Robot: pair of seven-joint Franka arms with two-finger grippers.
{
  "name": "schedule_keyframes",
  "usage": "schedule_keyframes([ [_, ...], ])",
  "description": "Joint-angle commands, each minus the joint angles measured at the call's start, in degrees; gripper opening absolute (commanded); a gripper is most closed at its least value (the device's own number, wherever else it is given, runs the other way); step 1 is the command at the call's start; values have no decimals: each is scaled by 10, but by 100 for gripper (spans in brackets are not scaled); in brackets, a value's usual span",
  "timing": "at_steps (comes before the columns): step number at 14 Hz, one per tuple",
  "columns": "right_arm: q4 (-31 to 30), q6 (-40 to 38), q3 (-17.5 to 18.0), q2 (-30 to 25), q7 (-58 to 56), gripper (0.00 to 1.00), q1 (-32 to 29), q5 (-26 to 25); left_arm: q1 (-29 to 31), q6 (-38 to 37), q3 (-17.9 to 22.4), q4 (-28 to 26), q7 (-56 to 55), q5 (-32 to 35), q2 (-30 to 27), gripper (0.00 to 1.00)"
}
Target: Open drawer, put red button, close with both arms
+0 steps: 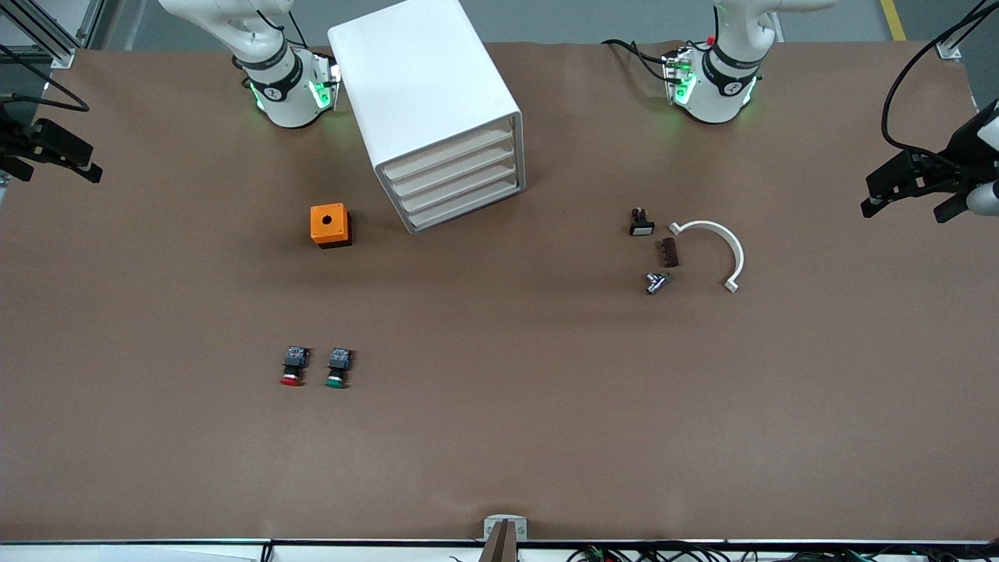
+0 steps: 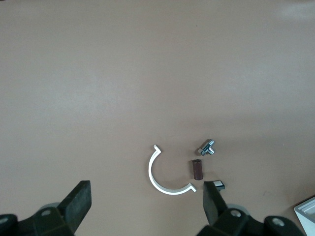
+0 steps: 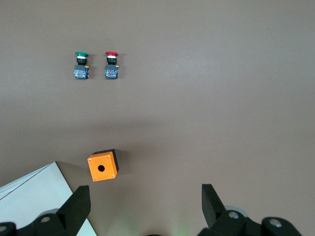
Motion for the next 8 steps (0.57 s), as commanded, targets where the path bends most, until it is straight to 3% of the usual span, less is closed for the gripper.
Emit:
schedule_keyframes([
  [1, 1, -4, 2, -5, -5, 100, -1, -8, 4, -13, -7, 8, -1, 12, 3, 100],
  [6, 4, 0, 0, -2, -3, 100, -4, -8, 6, -17, -4, 13, -5, 14, 21, 100],
  [8, 26, -6, -1, 24, -5, 100, -10, -8, 8, -17, -4, 12, -2, 13, 31, 100],
])
